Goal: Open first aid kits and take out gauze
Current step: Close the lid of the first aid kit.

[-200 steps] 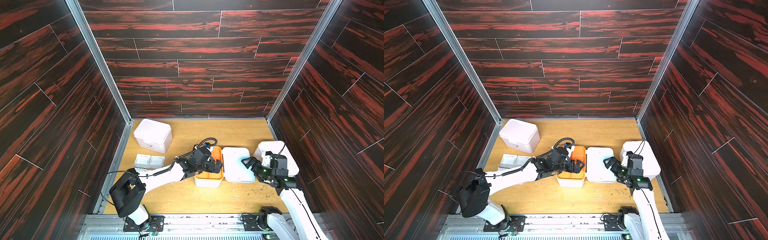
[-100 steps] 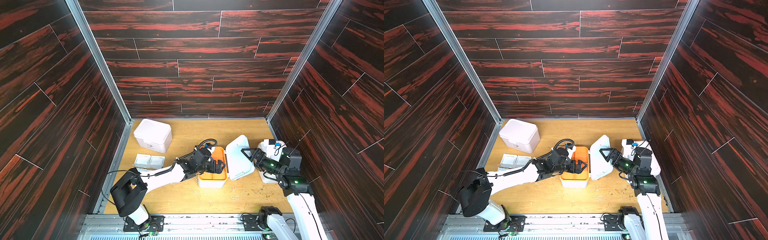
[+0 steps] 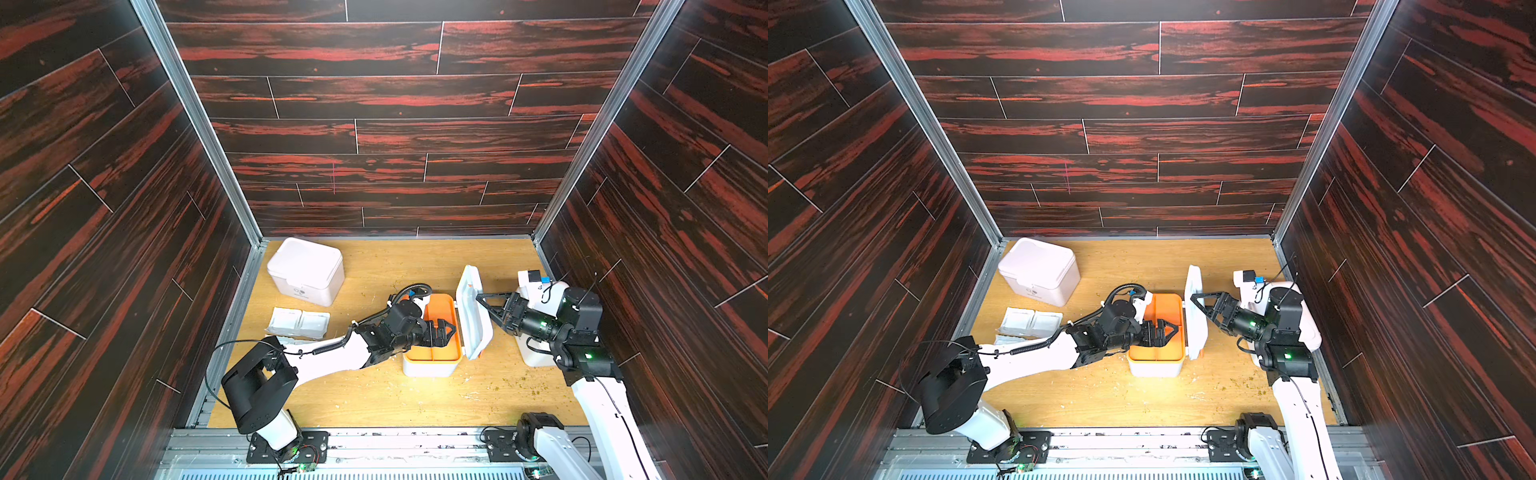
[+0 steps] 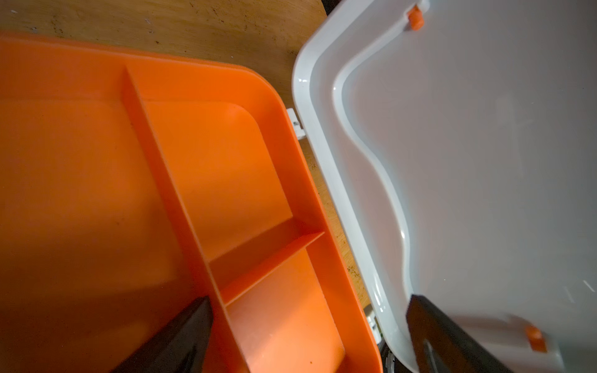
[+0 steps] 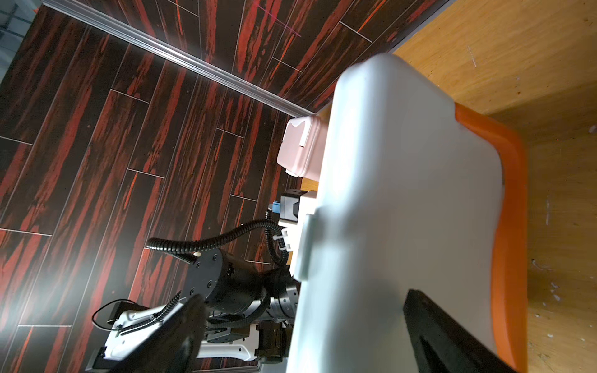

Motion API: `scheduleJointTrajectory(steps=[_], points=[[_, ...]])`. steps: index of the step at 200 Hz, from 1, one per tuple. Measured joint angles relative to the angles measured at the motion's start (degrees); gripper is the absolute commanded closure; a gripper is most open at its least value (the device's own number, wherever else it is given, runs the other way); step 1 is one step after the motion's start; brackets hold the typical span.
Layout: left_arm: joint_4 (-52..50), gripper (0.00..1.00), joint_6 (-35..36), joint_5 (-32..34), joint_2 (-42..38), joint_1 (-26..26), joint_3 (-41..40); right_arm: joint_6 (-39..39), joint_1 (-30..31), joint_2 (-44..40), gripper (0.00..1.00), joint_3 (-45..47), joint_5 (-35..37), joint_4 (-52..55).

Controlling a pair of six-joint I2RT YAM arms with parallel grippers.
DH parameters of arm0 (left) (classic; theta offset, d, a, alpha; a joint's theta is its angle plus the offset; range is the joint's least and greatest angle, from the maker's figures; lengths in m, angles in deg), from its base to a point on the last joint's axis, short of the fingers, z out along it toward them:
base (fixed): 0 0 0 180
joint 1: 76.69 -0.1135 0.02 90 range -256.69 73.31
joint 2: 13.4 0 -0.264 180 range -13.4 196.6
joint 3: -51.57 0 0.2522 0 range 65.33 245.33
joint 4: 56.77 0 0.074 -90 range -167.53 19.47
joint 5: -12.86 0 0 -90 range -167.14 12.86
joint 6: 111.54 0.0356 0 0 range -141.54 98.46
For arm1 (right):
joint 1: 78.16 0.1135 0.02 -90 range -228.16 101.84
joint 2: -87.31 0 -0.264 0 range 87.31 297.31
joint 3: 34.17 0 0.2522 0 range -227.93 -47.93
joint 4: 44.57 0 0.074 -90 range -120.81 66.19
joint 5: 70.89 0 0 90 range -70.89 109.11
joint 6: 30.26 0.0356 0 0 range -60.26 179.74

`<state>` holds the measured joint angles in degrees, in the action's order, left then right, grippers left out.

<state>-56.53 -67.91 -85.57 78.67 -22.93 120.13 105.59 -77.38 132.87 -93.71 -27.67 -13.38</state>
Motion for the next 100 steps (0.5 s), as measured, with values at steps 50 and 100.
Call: scheduleJointTrajectory(steps=[50,100], points=[[1.4,0.02,1.6,1.8,-7.1,0.2,-3.0,-1.0,4.5,2.6,0.01,-2.9,-0.2,-0.3],[0.0,0.02,4.9,6.2,-17.9,0.3,-7.7,-5.8,15.7,7.8,0.02,-8.4,5.3,2.8]])
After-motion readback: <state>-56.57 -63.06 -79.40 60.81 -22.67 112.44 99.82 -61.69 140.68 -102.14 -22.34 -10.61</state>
